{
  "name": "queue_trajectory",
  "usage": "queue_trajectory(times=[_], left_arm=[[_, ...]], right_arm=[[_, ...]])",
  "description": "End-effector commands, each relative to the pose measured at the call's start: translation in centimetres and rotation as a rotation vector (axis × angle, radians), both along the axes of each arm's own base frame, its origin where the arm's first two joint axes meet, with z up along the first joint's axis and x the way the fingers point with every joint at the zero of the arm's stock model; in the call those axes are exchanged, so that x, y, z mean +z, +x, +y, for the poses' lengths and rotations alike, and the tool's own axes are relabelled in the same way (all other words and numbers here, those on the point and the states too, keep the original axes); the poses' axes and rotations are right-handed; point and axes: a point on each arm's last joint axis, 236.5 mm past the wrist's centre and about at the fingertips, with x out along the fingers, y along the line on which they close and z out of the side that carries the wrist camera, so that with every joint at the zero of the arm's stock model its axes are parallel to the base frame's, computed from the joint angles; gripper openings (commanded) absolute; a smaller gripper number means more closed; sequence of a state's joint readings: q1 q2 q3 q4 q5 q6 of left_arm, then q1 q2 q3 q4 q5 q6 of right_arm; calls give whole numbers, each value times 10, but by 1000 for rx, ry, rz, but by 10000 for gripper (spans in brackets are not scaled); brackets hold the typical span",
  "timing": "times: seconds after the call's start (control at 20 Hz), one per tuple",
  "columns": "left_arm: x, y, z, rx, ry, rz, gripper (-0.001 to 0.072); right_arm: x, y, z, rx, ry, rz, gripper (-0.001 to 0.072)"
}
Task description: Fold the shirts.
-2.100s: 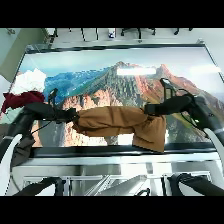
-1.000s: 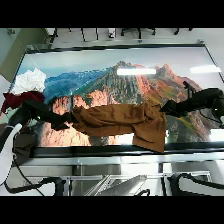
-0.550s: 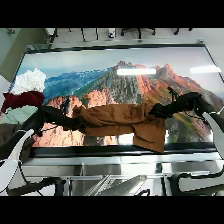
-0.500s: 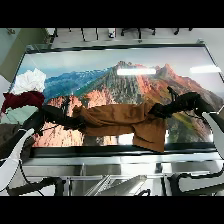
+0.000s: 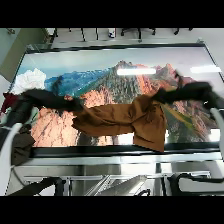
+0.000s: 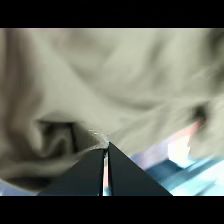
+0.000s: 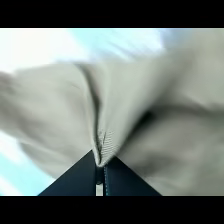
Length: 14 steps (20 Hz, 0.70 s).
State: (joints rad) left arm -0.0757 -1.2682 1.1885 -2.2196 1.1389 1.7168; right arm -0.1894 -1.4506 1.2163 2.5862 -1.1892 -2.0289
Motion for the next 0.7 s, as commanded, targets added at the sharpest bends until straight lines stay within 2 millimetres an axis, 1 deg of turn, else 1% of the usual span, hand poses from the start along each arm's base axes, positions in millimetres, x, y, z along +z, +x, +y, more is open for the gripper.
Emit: queue_trajectory(times=[0.0,0.05,0.1,0.15,0.2,0.25,0.3,0.35,0.4,0.45,0.5,0.55,0.6,0.65], left_arm=[[216,3,19,83,-59,-509,12],[289,-15,28,116,-71,-697,12],[361,-43,39,161,-88,-883,11],[426,-79,50,214,-106,-1058,11],[476,-118,63,269,-104,-1198,11],[508,-152,76,328,-77,-1298,11],[529,-180,89,392,-36,-1372,11],[545,-205,103,467,18,-1436,11],[553,-224,119,547,88,-1478,11],[554,-236,130,602,149,-1500,11],[552,-243,136,636,187,-1505,11],[545,-242,141,656,209,-1491,11],[535,-234,146,663,221,-1459,11],[523,-222,150,665,232,-1420,11]], right_arm=[[218,-19,6,19,109,-458,20],[288,-41,1,-4,62,-633,20],[347,-69,-1,-22,8,-797,20],[403,-104,-2,-53,-50,-961,20],[446,-136,-2,-98,-102,-1094,21],[482,-168,-3,-153,-162,-1218,21],[512,-198,-5,-221,-231,-1330,21],[534,-223,-7,-291,-284,-1409,21],[547,-239,-10,-357,-332,-1465,20],[556,-253,-14,-416,-383,-1509,21],[561,-260,-17,-457,-426,-1530,21],[563,-262,-23,-493,-452,-1532,21],[563,-259,-30,-520,-457,-1518,21],[560,-251,-38,-536,-460,-1494,21]])
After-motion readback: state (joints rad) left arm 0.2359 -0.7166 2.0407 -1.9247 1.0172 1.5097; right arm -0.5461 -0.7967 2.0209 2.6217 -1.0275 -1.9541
